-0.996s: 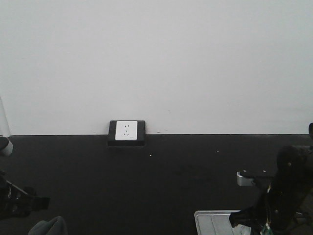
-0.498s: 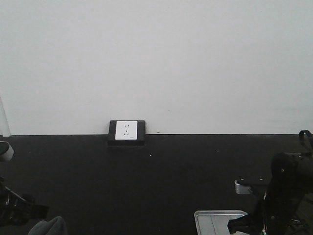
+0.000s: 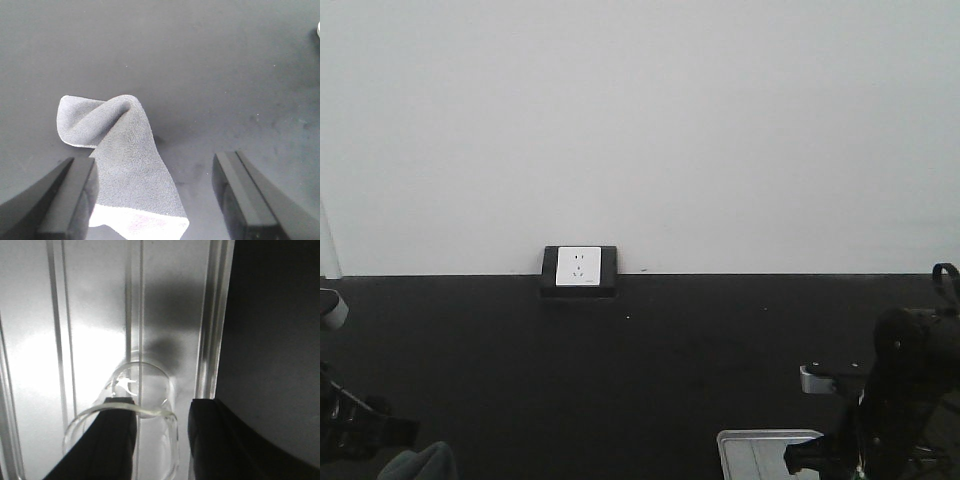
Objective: Wipe beaker with gray cloth and return to tray
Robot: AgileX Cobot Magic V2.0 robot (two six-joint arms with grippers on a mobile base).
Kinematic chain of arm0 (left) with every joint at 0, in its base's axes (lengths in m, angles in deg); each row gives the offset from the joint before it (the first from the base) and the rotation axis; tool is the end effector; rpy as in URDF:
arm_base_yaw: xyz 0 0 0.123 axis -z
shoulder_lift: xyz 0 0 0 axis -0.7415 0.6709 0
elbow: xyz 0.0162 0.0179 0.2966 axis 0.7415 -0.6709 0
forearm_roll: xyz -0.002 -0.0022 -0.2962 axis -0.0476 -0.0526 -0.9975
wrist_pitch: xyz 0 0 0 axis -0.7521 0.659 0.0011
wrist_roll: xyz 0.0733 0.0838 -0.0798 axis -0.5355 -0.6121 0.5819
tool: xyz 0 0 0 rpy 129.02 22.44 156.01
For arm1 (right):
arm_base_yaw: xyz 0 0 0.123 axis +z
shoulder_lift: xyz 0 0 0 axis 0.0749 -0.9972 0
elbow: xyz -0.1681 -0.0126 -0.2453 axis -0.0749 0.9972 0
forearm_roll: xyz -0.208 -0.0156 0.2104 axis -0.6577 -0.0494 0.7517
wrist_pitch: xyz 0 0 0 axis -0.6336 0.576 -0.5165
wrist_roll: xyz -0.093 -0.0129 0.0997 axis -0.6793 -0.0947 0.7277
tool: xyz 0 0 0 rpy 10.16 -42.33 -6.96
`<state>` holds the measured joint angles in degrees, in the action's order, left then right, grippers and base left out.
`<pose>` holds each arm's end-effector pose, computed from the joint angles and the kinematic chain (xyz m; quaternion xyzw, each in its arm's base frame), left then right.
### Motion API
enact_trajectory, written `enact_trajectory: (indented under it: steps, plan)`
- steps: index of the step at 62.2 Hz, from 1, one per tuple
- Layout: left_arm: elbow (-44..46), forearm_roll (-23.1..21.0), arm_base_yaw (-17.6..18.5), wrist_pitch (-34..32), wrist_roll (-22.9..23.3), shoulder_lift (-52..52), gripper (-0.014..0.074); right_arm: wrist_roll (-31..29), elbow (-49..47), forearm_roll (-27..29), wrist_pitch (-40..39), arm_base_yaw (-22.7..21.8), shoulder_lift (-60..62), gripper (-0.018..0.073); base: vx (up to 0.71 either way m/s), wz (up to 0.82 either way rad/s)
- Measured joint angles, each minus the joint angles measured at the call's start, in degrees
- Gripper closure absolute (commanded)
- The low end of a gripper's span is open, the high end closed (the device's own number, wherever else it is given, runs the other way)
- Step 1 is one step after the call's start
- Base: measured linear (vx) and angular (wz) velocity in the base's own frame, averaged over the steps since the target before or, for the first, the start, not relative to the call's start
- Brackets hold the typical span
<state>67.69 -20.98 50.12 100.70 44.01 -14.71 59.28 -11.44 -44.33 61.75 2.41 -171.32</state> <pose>0.3216 -0.0471 0.2697 0.0708 0.9355 -0.1219 0.3239 0.4005 0.0619 0.1291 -0.0315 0.9977 0.0557 0.0216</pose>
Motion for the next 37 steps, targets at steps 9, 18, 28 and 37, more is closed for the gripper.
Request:
enact_trajectory:
  steps: [9, 18, 28, 37]
  plan:
    - [0.00, 0.00, 0.00, 0.00, 0.00, 0.00, 0.0010, 0.00, -2.84, 0.70, 3.35, 0.00, 3.81, 0.0249, 0.00, 0.00]
    - [0.00, 0.00, 0.00, 0.26, 0.00, 0.00, 0.0011, -0.39, -4.17, 1.06, 5.73, 0.00, 11.69, 0.0295, 0.00, 0.00]
    - [0.00, 0.05, 0.00, 0.56, 0.00, 0.00, 0.0063, -0.82, -4.23, 1.18, 4.71, 0.00, 21.94, 0.0368, 0.00, 0.00]
    - [0.00, -0.08, 0.00, 0.10, -2.03, -1.25, 0.0202, -2.70, -4.23, 2.21, 0.71, 0.00, 30.65, 0.0463, 0.00, 0.00]
